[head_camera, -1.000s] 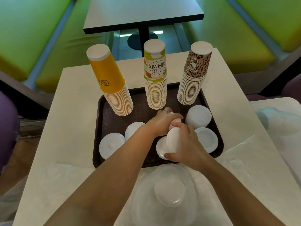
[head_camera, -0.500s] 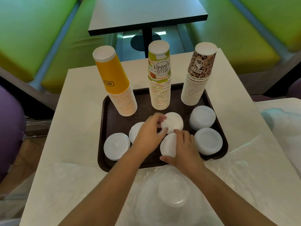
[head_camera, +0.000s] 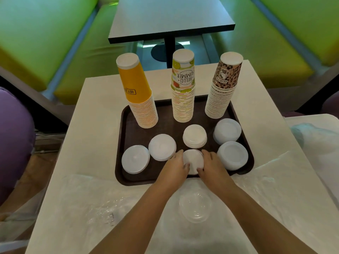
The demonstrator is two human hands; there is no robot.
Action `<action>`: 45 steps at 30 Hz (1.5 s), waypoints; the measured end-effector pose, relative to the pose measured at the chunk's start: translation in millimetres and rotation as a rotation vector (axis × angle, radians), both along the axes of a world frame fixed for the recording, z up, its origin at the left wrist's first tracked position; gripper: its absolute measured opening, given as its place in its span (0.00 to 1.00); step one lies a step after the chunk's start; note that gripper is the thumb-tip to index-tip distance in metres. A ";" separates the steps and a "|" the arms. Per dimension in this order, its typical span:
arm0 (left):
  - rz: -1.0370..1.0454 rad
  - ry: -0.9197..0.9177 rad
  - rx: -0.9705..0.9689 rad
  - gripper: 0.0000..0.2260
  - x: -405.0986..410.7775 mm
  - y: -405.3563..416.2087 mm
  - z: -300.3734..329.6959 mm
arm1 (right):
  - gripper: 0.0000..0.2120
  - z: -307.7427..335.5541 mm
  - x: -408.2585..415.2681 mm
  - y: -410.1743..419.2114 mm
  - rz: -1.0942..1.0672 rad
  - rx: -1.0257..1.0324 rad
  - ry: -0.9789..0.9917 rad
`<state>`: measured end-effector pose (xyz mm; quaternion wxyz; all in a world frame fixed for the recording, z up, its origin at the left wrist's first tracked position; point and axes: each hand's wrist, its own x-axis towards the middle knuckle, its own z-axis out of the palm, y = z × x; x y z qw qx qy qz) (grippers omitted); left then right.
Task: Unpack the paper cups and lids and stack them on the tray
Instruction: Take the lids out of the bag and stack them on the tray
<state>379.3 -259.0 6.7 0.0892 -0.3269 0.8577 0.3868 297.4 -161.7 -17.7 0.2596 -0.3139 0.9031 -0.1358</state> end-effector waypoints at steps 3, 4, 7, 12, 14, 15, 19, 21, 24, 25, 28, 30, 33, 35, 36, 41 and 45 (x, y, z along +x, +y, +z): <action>0.021 0.001 0.032 0.23 -0.9 4.3 -0.4 | 0.30 -1.2 -1.3 -0.9 0.023 0.083 0.043; 0.027 -0.002 0.039 0.23 -0.9 5.3 -1.4 | 0.30 -0.9 -1.8 -1.0 0.022 0.090 0.053; 0.039 -0.014 0.041 0.24 -0.3 5.3 -4.7 | 0.29 1.1 -4.1 -0.8 0.003 0.051 0.042; 0.096 0.102 0.080 0.23 5.1 3.5 1.5 | 0.24 12.5 -1.9 2.1 -0.054 -0.108 -0.007; 0.124 0.272 0.014 0.18 13.1 6.4 12.0 | 0.24 19.0 1.8 6.7 -0.071 -0.229 0.014; 0.122 0.362 -0.031 0.14 18.6 8.7 17.8 | 0.23 22.6 3.7 10.1 -0.065 -0.275 0.035; -0.108 0.430 -0.084 0.05 44.4 22.2 27.2 | 0.10 34.8 12.0 22.3 -0.028 -0.438 -0.025; -0.227 0.363 -0.109 0.05 55.8 30.1 18.1 | 0.07 38.7 18.6 29.1 -0.005 -0.419 -0.054; -0.324 0.233 -0.199 0.12 69.6 40.9 1.2 | 0.07 38.7 32.1 38.7 0.031 -0.353 -0.061; -0.334 0.206 -0.231 0.15 73.6 43.6 -3.2 | 0.08 36.5 37.1 42.6 0.055 -0.310 -0.060; -0.332 0.193 -0.249 0.23 82.4 51.2 -8.7 | 0.14 27.4 51.4 56.0 0.133 -0.176 0.006; -0.328 0.181 -0.204 0.27 84.3 54.1 -11.5 | 0.20 21.5 58.0 62.2 0.164 -0.132 0.057; -0.293 0.143 -0.150 0.35 87.8 58.3 -16.2 | 0.27 17.6 67.8 70.1 0.129 -0.139 0.038; -0.235 0.121 -0.123 0.38 90.2 60.9 -19.5 | 0.29 14.9 71.7 73.4 0.112 -0.137 -0.015; -0.205 0.119 -0.094 0.38 91.5 62.1 -21.6 | 0.30 13.3 73.5 74.6 0.111 -0.126 -0.043; -0.082 0.108 0.065 0.41 90.5 63.1 -25.9 | 0.30 6.9 76.2 80.9 0.073 -0.187 -0.127; -0.022 0.080 0.195 0.32 82.9 56.0 -19.0 | 0.30 8.2 74.6 84.5 0.069 -0.211 -0.154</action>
